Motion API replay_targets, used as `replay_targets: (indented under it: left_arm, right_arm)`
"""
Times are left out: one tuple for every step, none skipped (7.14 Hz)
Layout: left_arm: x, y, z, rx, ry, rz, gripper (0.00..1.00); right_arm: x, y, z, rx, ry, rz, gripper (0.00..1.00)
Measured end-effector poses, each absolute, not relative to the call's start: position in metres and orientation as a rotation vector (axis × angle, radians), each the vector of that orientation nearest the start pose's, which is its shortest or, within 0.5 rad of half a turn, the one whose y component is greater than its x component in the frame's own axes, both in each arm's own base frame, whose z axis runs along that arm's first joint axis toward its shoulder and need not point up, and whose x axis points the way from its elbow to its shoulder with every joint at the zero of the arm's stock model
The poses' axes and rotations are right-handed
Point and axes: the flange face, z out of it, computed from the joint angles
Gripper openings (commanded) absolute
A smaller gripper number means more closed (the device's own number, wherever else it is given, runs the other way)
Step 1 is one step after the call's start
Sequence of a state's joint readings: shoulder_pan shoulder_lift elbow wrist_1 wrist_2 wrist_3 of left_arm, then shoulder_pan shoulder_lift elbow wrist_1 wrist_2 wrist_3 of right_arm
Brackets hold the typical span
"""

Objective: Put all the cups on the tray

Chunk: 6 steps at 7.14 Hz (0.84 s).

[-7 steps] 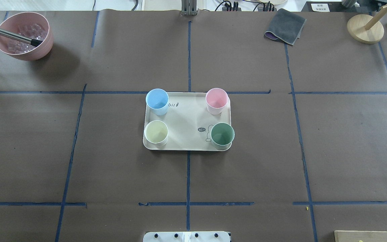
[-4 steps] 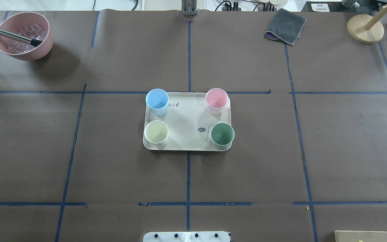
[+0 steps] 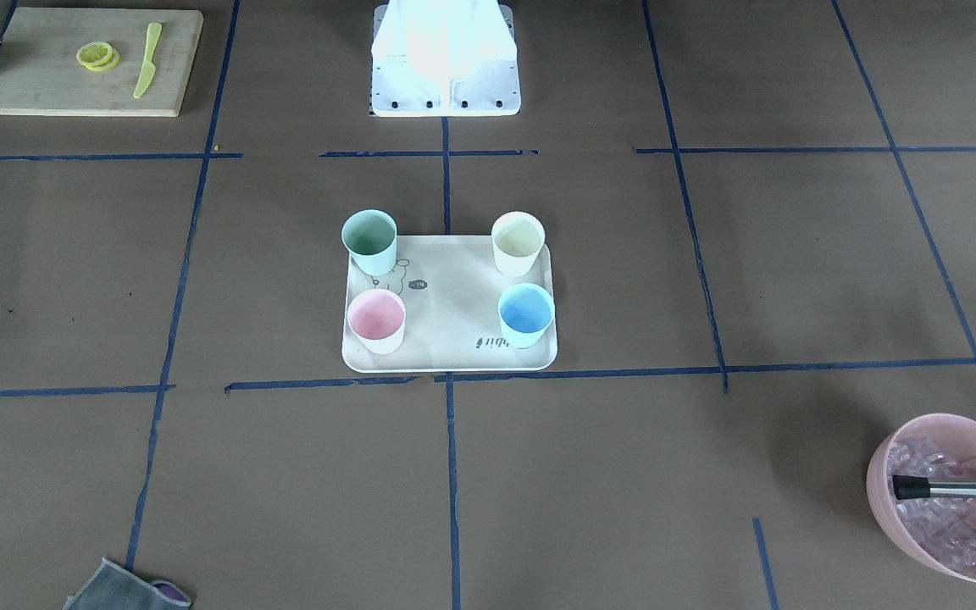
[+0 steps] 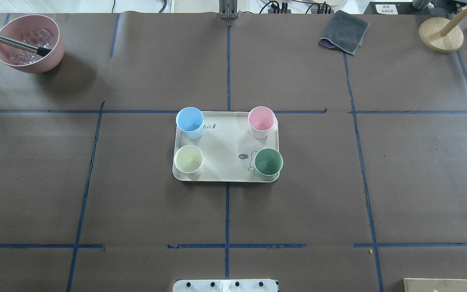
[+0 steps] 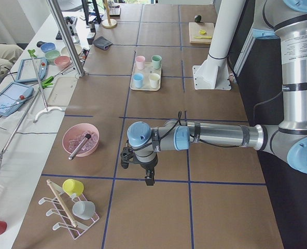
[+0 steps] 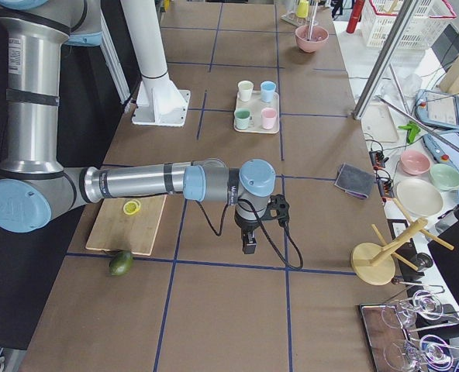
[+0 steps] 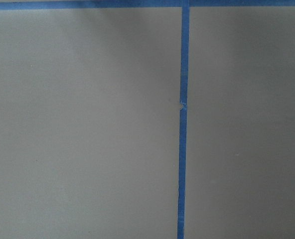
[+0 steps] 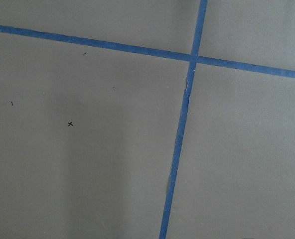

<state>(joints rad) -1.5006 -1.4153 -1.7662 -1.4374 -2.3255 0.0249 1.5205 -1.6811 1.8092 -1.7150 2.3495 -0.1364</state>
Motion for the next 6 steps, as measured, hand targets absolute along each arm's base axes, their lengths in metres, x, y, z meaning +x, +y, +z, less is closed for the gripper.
replay_targets:
  left_arm:
    - [-0.035,-0.429,0.643,-0.092,0.753,0.063,1.00]
    - [-0.034,-0.435,0.637,-0.078,0.753,0.069,1.00]
    - [-0.034,-0.438,0.634,-0.071,0.754,0.072,1.00]
    - [-0.033,-0.439,0.632,-0.067,0.754,0.074,1.00]
    - [-0.033,-0.440,0.631,-0.064,0.755,0.075,1.00]
    - [-0.033,-0.441,0.628,-0.059,0.756,0.077,1.00]
  right_arm:
    - [0.041,-0.443,0.608,0.018,-0.781,-0.172,1.00]
    - [0.041,-0.443,0.608,0.017,-0.782,-0.172,1.00]
    - [0.041,-0.443,0.609,0.015,-0.782,-0.173,1.00]
    - [0.041,-0.441,0.611,0.011,-0.782,-0.172,1.00]
    - [0.041,-0.439,0.614,0.005,-0.781,-0.171,1.00]
    - [0.041,-0.437,0.617,0.000,-0.781,-0.170,1.00]
